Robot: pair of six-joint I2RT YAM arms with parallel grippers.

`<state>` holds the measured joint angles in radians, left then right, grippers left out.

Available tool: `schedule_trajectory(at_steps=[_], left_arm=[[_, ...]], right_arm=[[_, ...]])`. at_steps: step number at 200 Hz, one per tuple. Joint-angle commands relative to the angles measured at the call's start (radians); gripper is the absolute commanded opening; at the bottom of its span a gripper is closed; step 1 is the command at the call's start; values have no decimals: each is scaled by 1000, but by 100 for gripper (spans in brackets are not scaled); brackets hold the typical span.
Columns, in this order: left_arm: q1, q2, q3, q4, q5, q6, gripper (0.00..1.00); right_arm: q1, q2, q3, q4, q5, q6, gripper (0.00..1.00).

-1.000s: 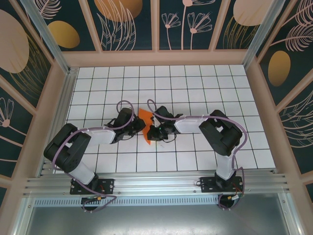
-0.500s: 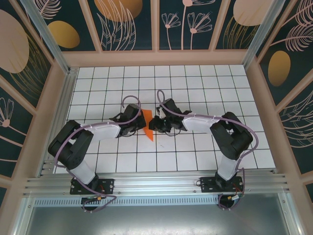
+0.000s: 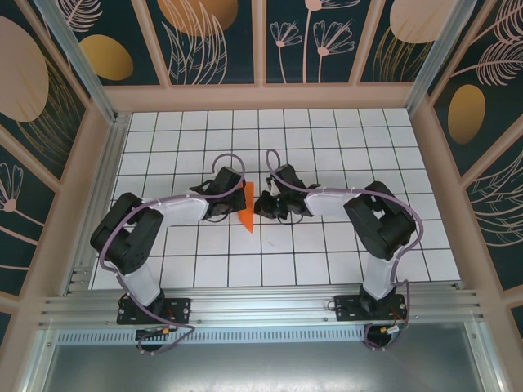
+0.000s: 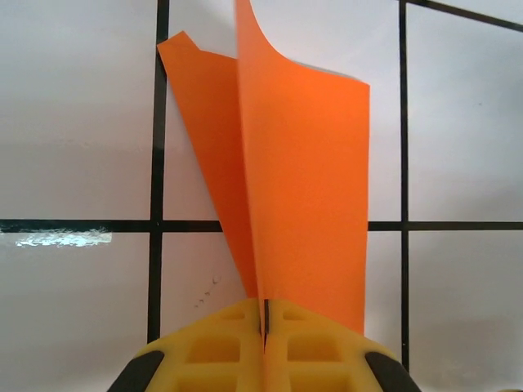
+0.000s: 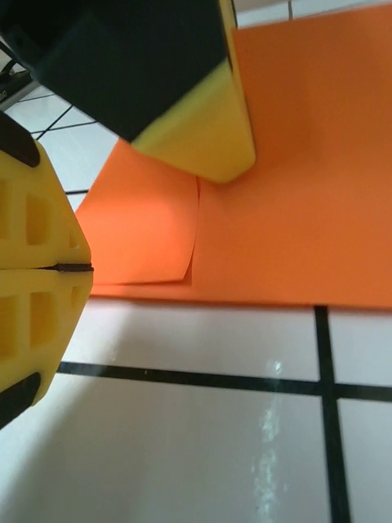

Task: Fold a paper plane with a square sheet of paper (pick it up from the middle)
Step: Fold the wing for the fifth time at the center of the table.

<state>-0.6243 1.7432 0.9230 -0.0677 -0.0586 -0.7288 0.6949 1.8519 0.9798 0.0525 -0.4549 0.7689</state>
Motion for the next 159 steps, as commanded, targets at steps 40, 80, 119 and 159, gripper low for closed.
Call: schedule_trajectory(at_steps=[40,80,119,159], left_arm=[[-21,34,44,-72,-45,24,5],[-23,33,44,-78,-49,17,5],[-22,13,44,-78,-11,-33,17],[-24,-6,45,-130,44,-126,33]], right_arm=[[17,63,37,87,-81,29,6],[18,93,46,64,-58,34,6],[17,121,58,-20,11,36,6],[17,142,54,-42,19,61,6]])
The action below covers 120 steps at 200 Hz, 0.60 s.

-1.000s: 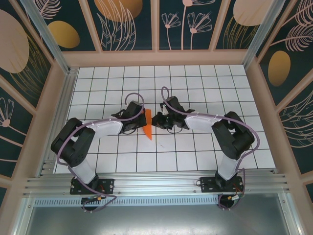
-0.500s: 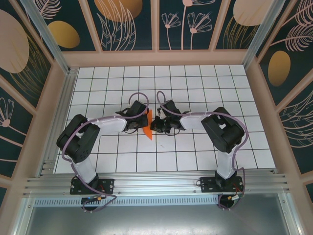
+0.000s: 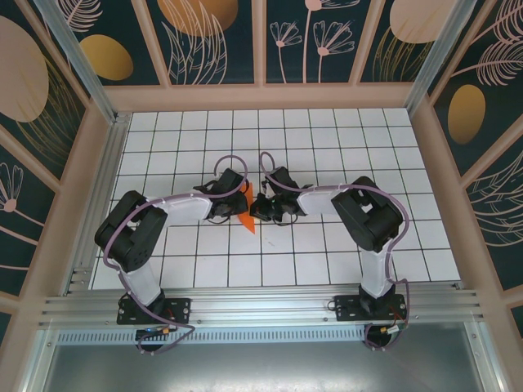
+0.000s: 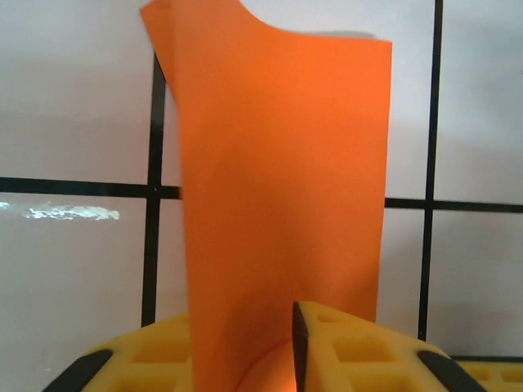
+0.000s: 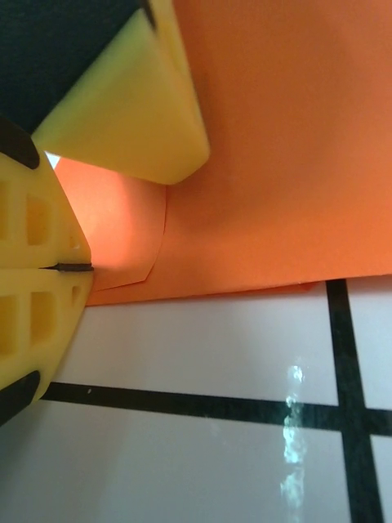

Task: Fold a paper plane with a square sheet of paper (pick it up from the middle)
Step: Fold the wing for the fifth time at the center of the table.

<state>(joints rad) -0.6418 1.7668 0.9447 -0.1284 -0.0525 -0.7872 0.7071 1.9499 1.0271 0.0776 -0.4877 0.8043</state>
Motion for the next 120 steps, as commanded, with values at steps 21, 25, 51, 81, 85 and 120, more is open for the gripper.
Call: schedule_trajectory(at_steps=[21,25,51,81,85,120], left_arm=[[-6,-47,15,-79,53,-87,35],[-6,-61,9,-73,59,-89,35],[-5,-92,-2,-42,94,-90,31],[-6,-78,-2,8,119,-105,24],[-6,-76,0,12,119,-108,24],[-6,-60,-1,74,131,-144,19]], right_arm=[[5,49,8,-71,53,33,5],[5,49,9,-72,54,34,5],[5,52,10,-73,51,34,5],[4,53,11,-73,47,36,5],[5,53,11,-74,47,36,5],[5,51,0,-65,42,32,4]])
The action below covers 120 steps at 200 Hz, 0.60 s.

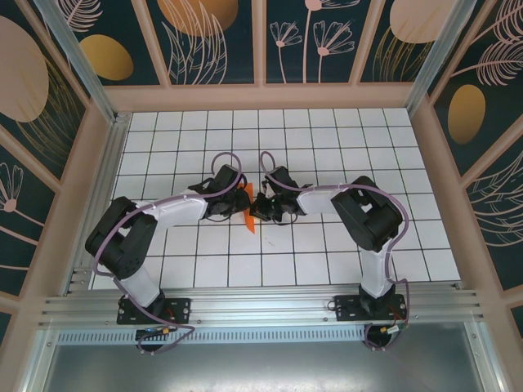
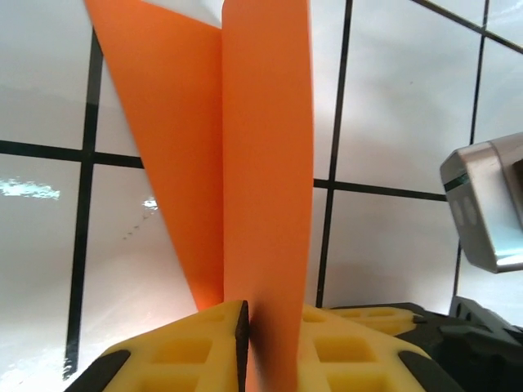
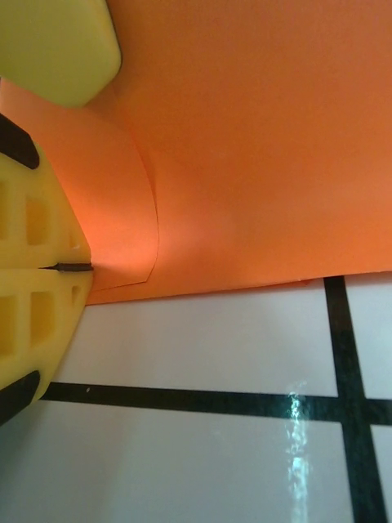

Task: Fold a paper plane with a square sheet of paper (pick it up from the middle)
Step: Fold the wing for the fifth time at the center of the table.

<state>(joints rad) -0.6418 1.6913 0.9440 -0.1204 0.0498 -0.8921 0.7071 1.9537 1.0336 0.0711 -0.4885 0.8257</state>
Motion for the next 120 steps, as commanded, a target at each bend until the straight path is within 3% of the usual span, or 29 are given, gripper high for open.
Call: schedule_trajectory(at_steps=[1,51,120], left_arm=[[-6,16,-1,69,30,-41,19],[-6,67,3,111,26,-77,20],[-5,81,15,71,-91,-102,21]], right_arm=[[5,47,-7,-59,42,10,4],[0,38,-28,-27,23,9,3],[-5,22,-39,3,-6,3,5]])
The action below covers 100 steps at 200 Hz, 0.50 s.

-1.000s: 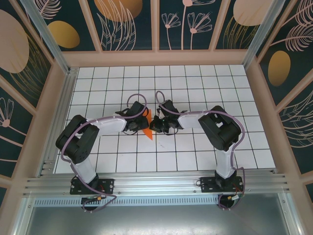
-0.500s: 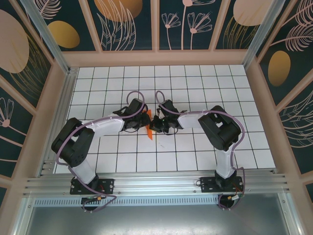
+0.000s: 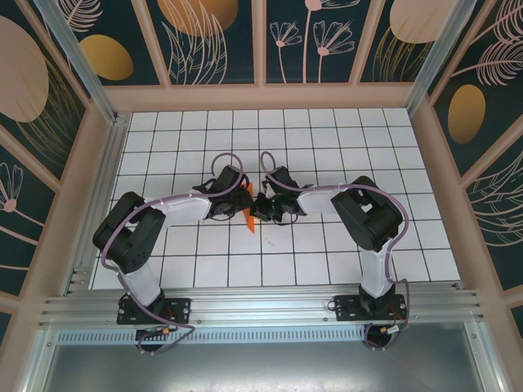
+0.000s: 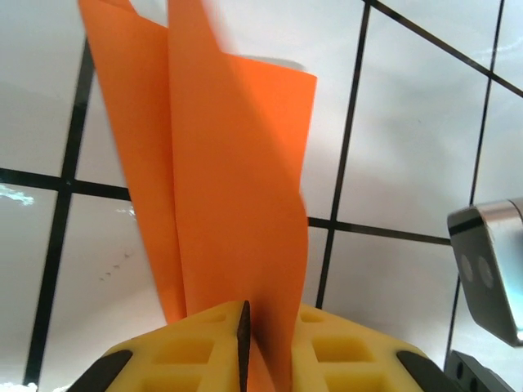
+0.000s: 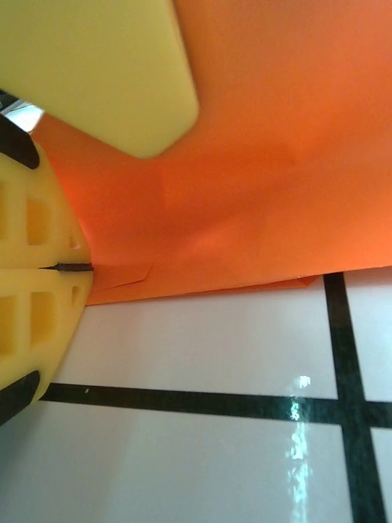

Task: Fold a paper plane with a square sheet of paper (pick it up from the middle)
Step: Fold the wing for the fifth time at the center of the table.

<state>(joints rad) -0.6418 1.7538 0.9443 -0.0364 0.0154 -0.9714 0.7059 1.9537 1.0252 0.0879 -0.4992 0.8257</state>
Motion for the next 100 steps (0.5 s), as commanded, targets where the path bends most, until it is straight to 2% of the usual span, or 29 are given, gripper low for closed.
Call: schedule_trajectory(at_steps=[1,58,100], left_arm=[[-5,18,14,-13,-56,-23,21],[-5,42,22,-2,-59,-39,22],[-4,44,22,2,-66,-71,22]], right_arm=[[-3,21,-31,-12,4,3,5],[-18,-2,-71,80,-51,8,10],[-20,-28,-108,127,-51,-76,18]])
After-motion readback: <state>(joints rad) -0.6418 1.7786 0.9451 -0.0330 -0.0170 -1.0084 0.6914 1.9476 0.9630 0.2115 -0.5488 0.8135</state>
